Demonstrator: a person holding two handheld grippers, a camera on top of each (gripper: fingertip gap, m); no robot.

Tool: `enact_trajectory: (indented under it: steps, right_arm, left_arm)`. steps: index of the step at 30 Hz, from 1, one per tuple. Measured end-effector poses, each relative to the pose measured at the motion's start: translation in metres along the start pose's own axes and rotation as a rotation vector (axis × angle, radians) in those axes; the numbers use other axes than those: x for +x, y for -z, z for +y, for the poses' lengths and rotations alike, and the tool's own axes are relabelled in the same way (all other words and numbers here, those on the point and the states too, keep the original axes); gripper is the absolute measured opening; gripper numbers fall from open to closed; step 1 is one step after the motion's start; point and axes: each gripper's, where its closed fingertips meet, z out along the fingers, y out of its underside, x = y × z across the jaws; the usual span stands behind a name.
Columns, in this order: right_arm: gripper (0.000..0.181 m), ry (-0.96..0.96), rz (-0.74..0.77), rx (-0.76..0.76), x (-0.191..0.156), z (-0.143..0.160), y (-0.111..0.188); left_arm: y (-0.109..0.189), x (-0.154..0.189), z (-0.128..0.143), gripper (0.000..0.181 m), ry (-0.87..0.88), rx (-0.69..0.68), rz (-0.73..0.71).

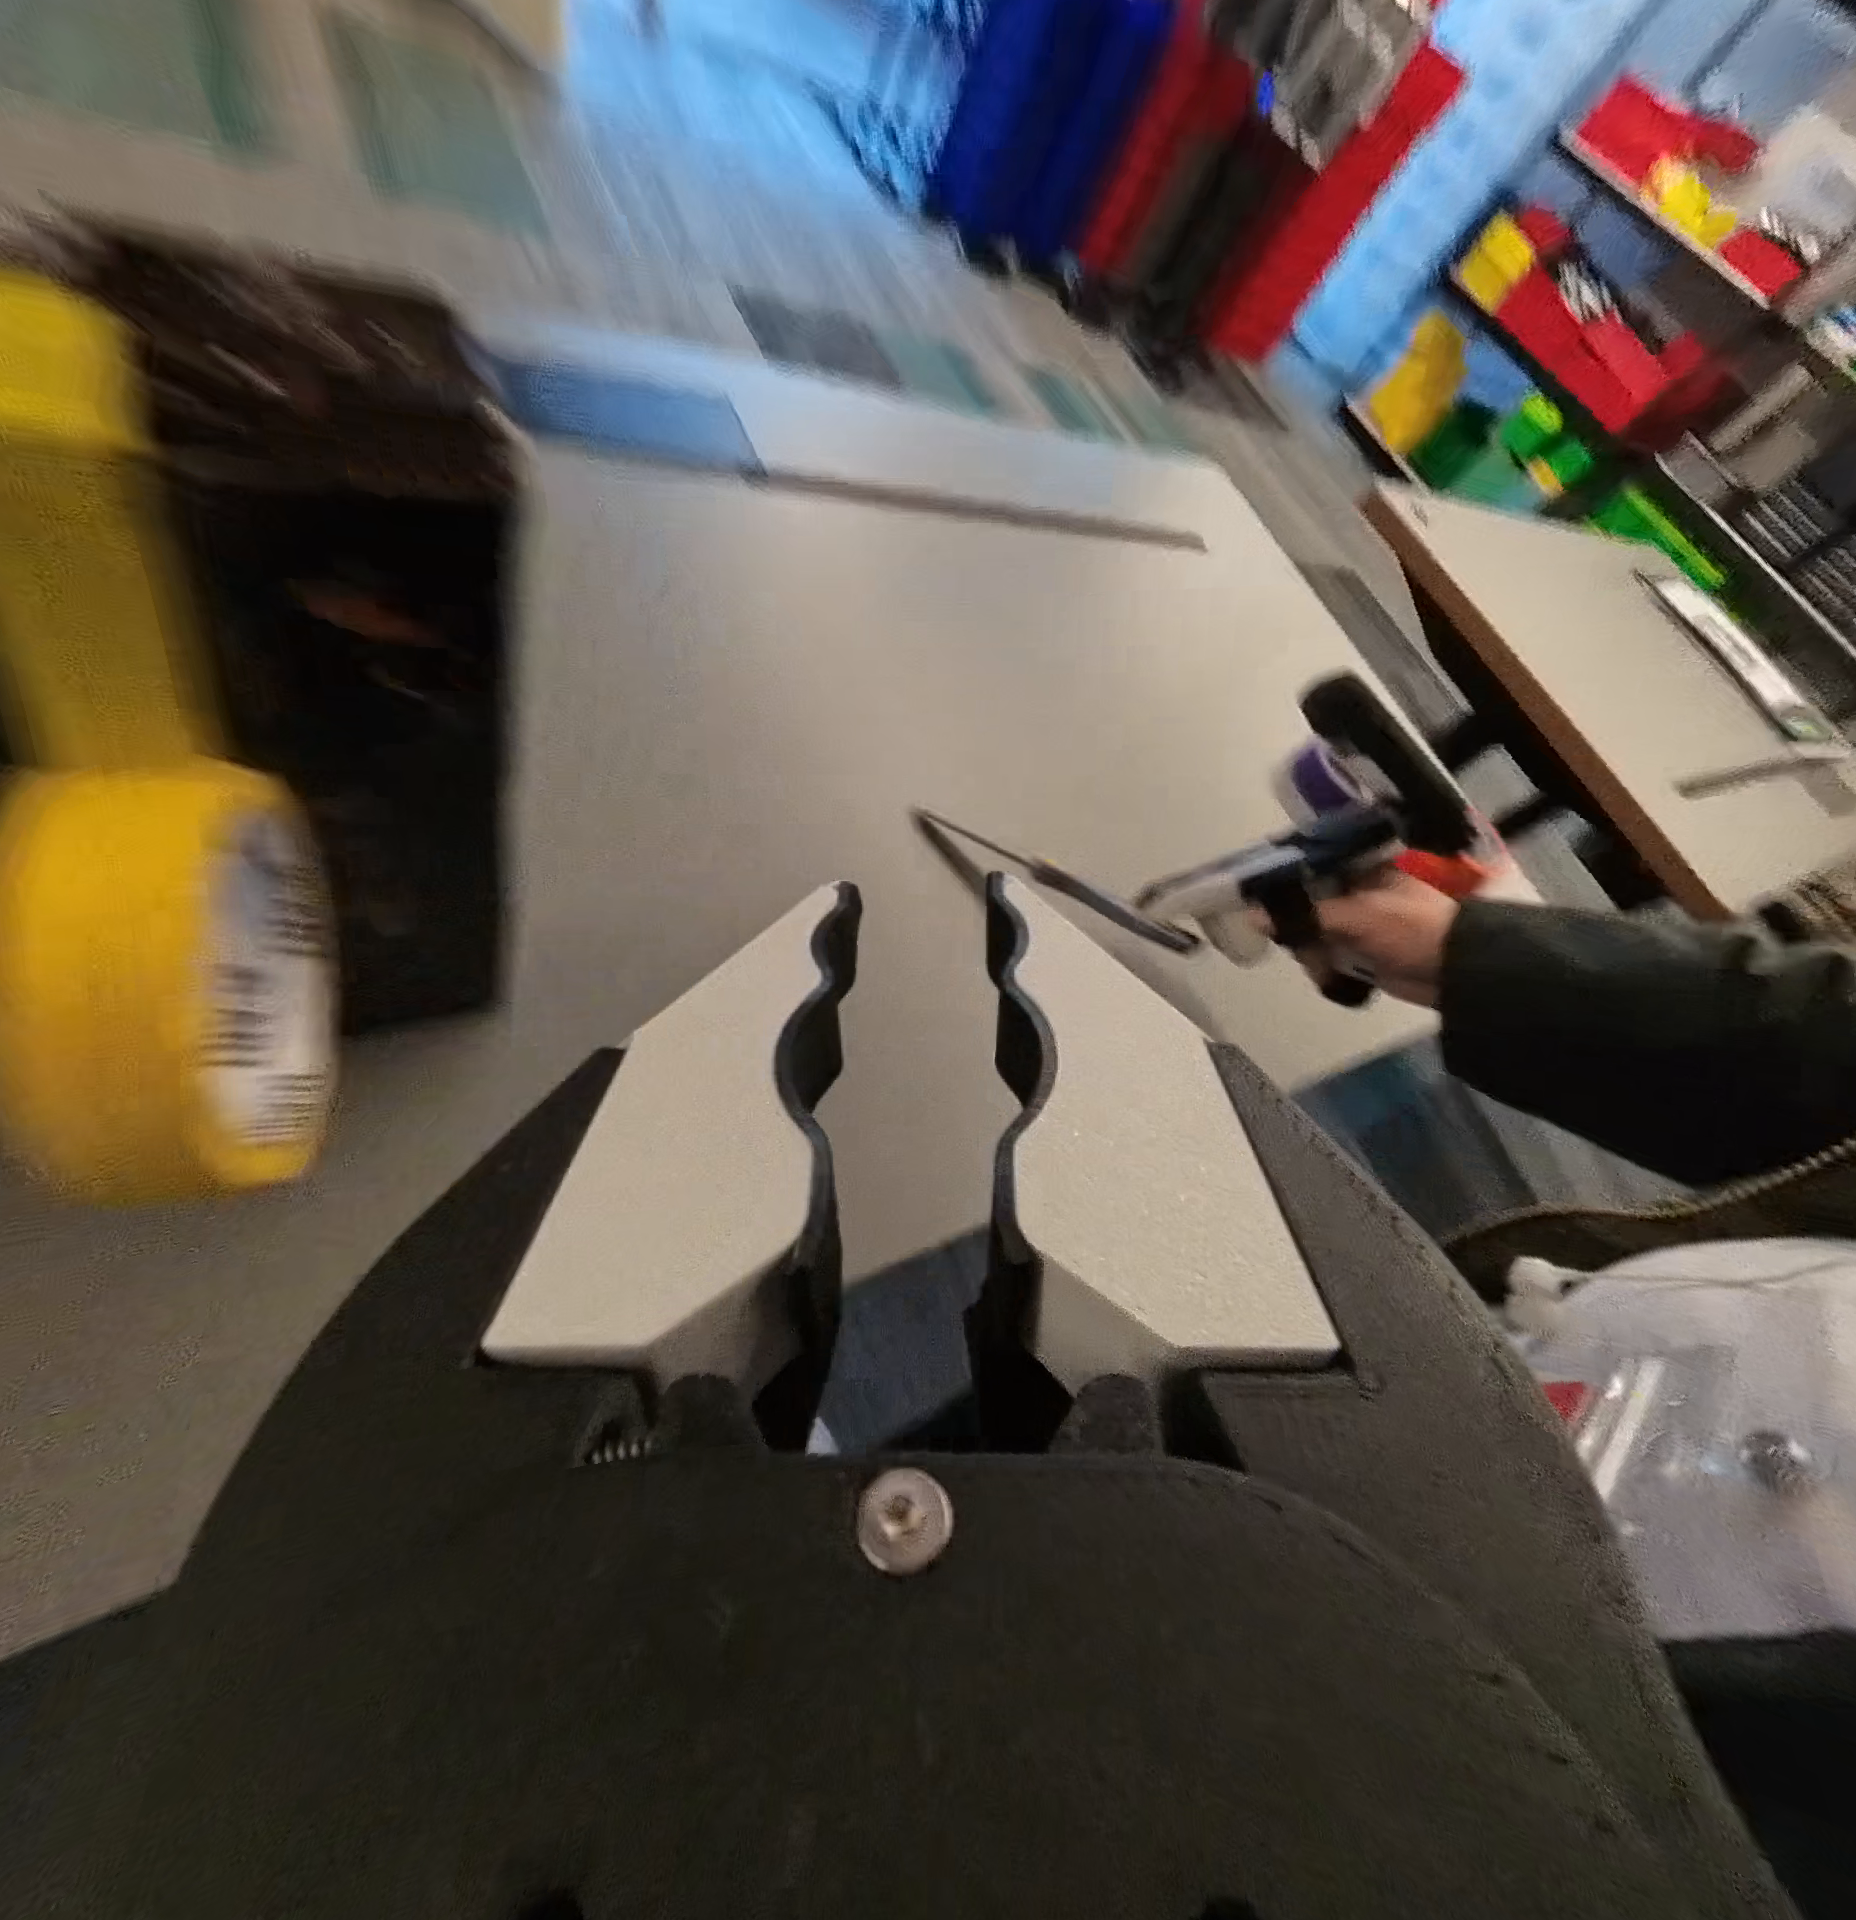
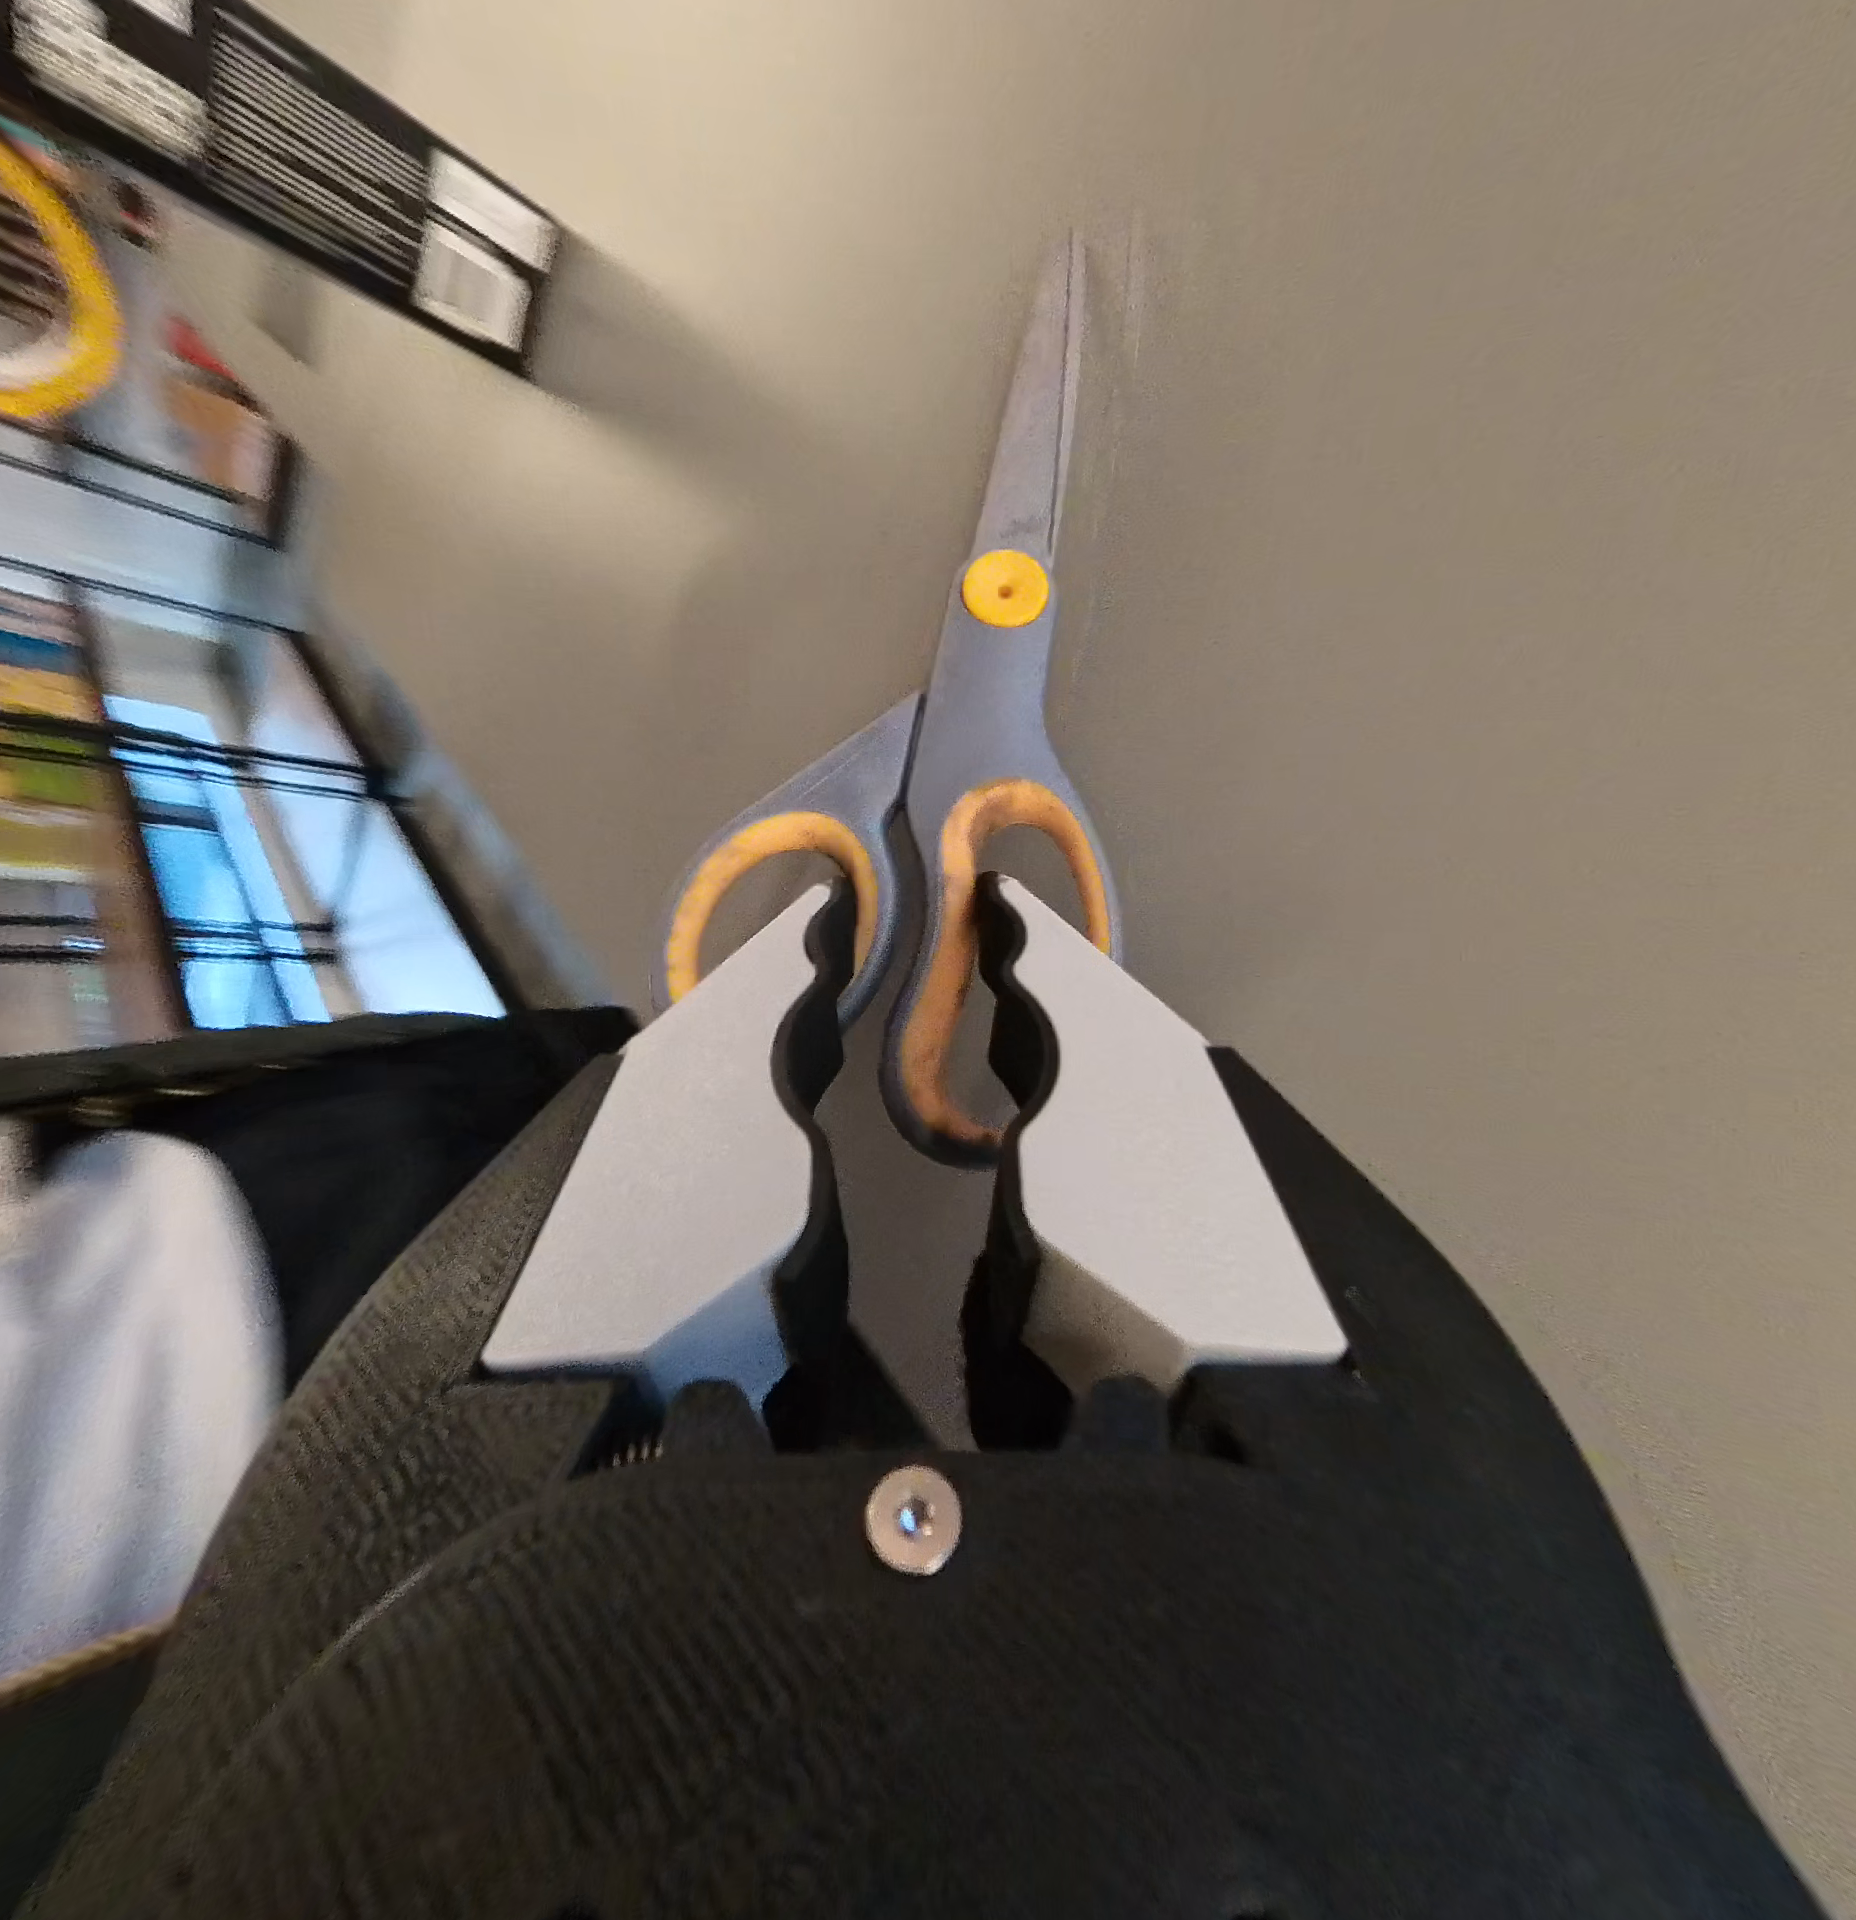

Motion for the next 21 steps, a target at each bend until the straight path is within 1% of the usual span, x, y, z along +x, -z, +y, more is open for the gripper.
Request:
enact_trajectory:
  steps: [2,3,4,5,6,7,8,10,12,15,16,18,19,20,21]
  right_arm:
    - [0.023,-0.067,-0.11,0.014,-0.027,0.005,-0.011]
    - [0.023,-0.094,-0.149,0.012,-0.038,0.008,-0.016]
    - [0.023,-0.122,-0.18,0.01,-0.047,0.012,-0.021]
    - [0.023,-0.145,-0.208,0.01,-0.055,0.015,-0.024]
    - [0.023,-0.155,-0.229,0.016,-0.062,0.016,-0.026]
    - [0.023,-0.158,-0.242,0.02,-0.068,0.017,-0.028]
    - [0.023,-0.151,-0.247,0.024,-0.074,0.018,-0.029]
    - [0.023,-0.12,-0.249,0.036,-0.087,0.018,-0.027]
    - [0.023,-0.052,-0.231,0.048,-0.099,0.016,-0.023]
    - [0.023,0.114,-0.153,0.039,-0.11,0.017,-0.015]
    - [0.023,0.182,-0.129,0.032,-0.113,0.018,-0.012]
    - [0.023,0.297,-0.099,0.018,-0.12,0.019,-0.008]
    - [0.023,0.343,-0.1,0.011,-0.125,0.021,-0.008]
    - [0.023,0.385,-0.089,-0.001,-0.127,0.022,-0.008]
    - [0.023,0.421,-0.064,-0.023,-0.126,0.025,-0.009]
  left_arm:
    - [-0.041,0.023,0.033,0.02,0.06,-0.16,0.074]
    - [-0.06,0.031,0.049,0.016,0.107,-0.228,0.1]
    - [-0.079,0.037,0.065,0.012,0.182,-0.272,0.131]
    - [-0.097,0.043,0.081,0.011,0.284,-0.318,0.171]
    - [-0.113,0.05,0.097,0.007,0.411,-0.373,0.225]
    - [-0.127,0.059,0.112,0.01,0.544,-0.417,0.301]
    - [-0.14,0.063,0.124,0.024,0.672,-0.452,0.347]
    - [-0.162,0.065,0.147,0.043,0.888,-0.499,0.364]
    - [-0.175,0.071,0.156,0.049,1.015,-0.492,0.374]
    - [-0.186,0.077,0.164,0.054,1.056,-0.485,0.366]
    - [-0.188,0.079,0.162,0.052,1.073,-0.469,0.376]
    - [-0.192,0.081,0.155,0.044,1.121,-0.427,0.412]
    - [-0.192,0.083,0.152,0.038,1.146,-0.417,0.438]
    - [-0.192,0.086,0.148,0.023,1.17,-0.404,0.477]
    - [-0.192,0.087,0.148,0.014,1.188,-0.409,0.481]
